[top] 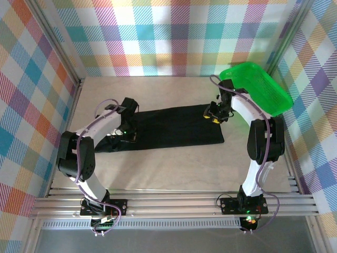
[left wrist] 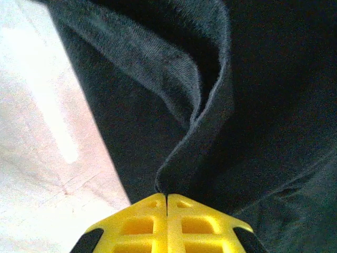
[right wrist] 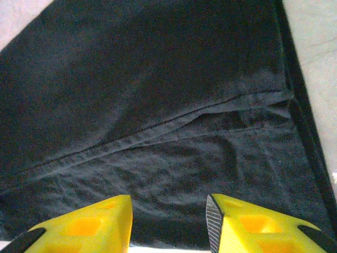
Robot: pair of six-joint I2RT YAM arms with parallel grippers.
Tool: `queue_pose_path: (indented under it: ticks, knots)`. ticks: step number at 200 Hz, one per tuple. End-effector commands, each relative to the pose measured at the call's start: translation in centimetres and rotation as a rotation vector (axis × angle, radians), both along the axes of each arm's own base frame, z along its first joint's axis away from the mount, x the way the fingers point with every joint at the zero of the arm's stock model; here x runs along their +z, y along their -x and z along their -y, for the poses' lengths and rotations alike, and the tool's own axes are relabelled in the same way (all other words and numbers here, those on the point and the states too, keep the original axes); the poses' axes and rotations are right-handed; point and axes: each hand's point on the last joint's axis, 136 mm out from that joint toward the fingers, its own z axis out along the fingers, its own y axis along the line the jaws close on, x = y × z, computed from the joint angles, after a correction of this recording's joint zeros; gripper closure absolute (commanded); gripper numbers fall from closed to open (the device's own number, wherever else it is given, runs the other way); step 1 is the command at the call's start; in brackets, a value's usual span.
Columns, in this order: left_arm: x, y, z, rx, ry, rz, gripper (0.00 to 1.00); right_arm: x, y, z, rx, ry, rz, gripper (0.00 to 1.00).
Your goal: Fold and stack the t-shirts
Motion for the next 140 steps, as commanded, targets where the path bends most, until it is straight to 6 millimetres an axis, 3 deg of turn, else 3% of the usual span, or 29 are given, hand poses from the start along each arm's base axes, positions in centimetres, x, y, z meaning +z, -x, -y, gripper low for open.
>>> queue_pose_path:
  ticks: [1,28,44,76,94,107,116,132,140]
  knots:
    - [-1.1,2.4,0.8,0.010,0.006,-0.071,1.00,0.0,-1.0,0.5,-0.011,0.017,-0.001,0.58]
    - [-1.7,2.7,0.9,0.007,-0.015,-0.081,1.00,-0.5,-1.9,0.5,-0.028,0.024,-0.014,0.59]
    - [-2.4,2.3,1.4,-0.009,0.009,-0.074,0.76,-1.0,-2.5,0.5,-0.039,0.026,-0.022,0.60]
    - [-3.2,2.9,2.8,-0.025,0.096,-0.095,0.71,-2.4,-3.4,0.6,-0.075,0.037,-0.050,0.66]
    - [-2.2,3.1,2.1,-0.032,0.095,-0.076,0.54,-3.6,-3.7,0.6,-0.089,0.041,-0.073,0.69]
    - [-0.3,2.4,0.8,-0.056,0.062,-0.013,0.46,-4.8,-3.6,0.7,-0.089,0.053,-0.101,0.70]
    - [0.8,1.9,-0.5,-0.081,0.035,0.025,0.46,-5.8,-3.3,1.1,-0.087,0.078,-0.129,0.72]
    - [1.7,0.7,-3.0,-0.105,0.009,0.074,0.61,-7.2,-2.6,2.0,-0.083,0.122,-0.169,0.79]
    - [1.9,0.2,-4.6,-0.119,-0.011,0.084,0.63,-7.6,-2.3,2.7,-0.084,0.142,-0.184,0.83]
